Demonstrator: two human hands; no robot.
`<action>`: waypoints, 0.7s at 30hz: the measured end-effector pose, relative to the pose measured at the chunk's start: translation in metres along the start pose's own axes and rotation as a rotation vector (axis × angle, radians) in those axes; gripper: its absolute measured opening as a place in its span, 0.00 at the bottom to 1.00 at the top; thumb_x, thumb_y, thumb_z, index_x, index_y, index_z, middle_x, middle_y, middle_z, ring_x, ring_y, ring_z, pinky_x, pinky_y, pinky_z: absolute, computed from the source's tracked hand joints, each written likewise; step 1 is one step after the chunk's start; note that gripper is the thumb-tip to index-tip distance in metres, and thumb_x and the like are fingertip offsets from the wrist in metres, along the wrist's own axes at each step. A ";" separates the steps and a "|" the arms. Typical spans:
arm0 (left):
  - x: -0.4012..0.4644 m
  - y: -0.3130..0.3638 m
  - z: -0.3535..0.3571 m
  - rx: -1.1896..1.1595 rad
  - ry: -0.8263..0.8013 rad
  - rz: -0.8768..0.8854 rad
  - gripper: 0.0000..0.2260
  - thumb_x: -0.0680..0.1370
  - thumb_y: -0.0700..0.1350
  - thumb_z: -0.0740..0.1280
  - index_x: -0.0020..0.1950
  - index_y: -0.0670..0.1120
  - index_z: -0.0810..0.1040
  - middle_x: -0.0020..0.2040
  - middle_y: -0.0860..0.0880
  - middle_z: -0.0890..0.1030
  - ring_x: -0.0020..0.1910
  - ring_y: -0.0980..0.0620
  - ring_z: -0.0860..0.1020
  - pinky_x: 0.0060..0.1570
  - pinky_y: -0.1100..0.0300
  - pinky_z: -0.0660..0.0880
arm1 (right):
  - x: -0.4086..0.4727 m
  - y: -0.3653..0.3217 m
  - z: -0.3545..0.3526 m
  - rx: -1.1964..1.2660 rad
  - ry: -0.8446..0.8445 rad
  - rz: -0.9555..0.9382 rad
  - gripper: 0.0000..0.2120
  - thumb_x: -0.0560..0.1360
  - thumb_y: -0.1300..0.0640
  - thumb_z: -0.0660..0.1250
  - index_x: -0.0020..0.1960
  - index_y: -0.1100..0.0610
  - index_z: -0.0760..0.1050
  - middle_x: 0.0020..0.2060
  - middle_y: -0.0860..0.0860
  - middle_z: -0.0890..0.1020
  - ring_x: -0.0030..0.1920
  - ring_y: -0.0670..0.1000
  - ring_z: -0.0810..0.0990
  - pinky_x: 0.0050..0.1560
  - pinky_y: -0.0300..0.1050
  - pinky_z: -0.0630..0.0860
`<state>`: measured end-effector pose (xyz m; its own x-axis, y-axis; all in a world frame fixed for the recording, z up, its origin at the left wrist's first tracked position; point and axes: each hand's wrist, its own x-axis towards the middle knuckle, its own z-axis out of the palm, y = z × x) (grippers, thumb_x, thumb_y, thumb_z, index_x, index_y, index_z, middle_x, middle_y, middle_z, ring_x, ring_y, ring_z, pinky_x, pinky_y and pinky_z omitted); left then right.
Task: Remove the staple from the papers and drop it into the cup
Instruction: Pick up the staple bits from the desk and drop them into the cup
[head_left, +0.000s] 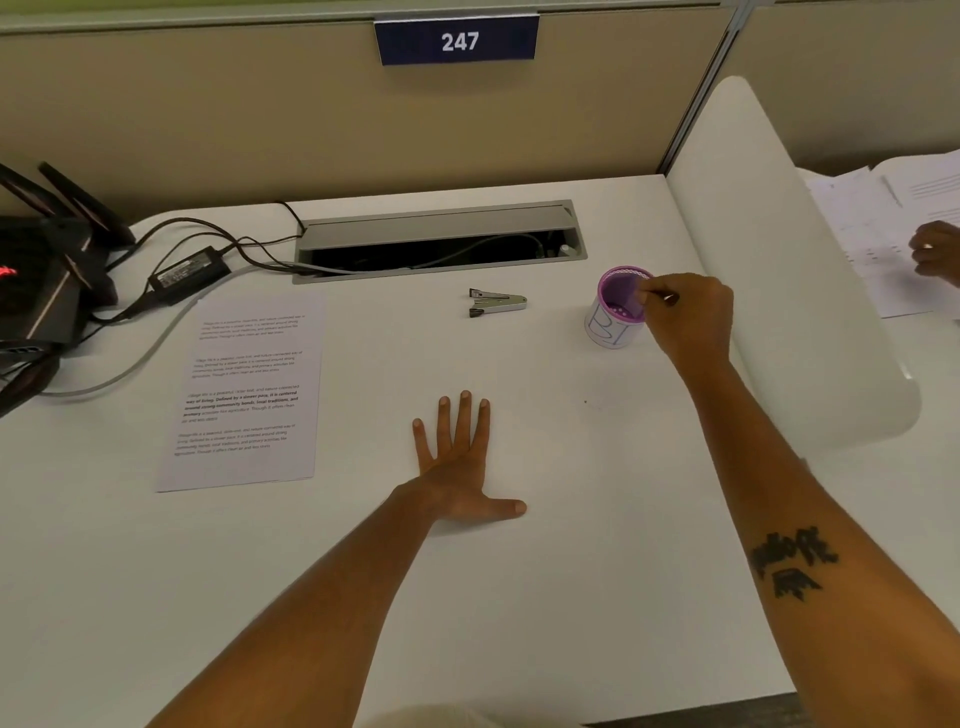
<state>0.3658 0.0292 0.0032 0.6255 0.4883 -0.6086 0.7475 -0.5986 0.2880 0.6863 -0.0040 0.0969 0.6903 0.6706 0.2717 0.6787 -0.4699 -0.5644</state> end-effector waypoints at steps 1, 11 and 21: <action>0.000 0.000 0.000 0.000 0.000 0.001 0.68 0.64 0.81 0.65 0.75 0.52 0.18 0.74 0.48 0.14 0.72 0.42 0.15 0.73 0.28 0.28 | -0.007 0.001 -0.001 0.021 0.015 0.000 0.08 0.77 0.60 0.71 0.52 0.60 0.87 0.45 0.58 0.89 0.44 0.56 0.86 0.47 0.38 0.75; 0.002 0.001 0.001 0.007 0.012 -0.010 0.68 0.64 0.81 0.66 0.77 0.51 0.19 0.75 0.47 0.16 0.74 0.40 0.17 0.74 0.29 0.28 | -0.159 0.026 0.035 -0.255 -0.188 0.114 0.24 0.78 0.46 0.70 0.70 0.56 0.77 0.63 0.58 0.77 0.64 0.63 0.72 0.57 0.61 0.74; 0.004 0.001 0.003 0.018 0.023 -0.026 0.68 0.64 0.81 0.66 0.77 0.50 0.19 0.75 0.47 0.16 0.75 0.40 0.18 0.74 0.29 0.29 | -0.190 0.008 0.071 -0.482 -0.308 0.103 0.32 0.81 0.41 0.60 0.79 0.59 0.63 0.75 0.59 0.67 0.71 0.64 0.67 0.66 0.64 0.68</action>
<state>0.3684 0.0281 -0.0009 0.6110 0.5179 -0.5987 0.7595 -0.5968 0.2589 0.5426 -0.0939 -0.0143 0.7031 0.7097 -0.0459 0.6992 -0.7016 -0.1373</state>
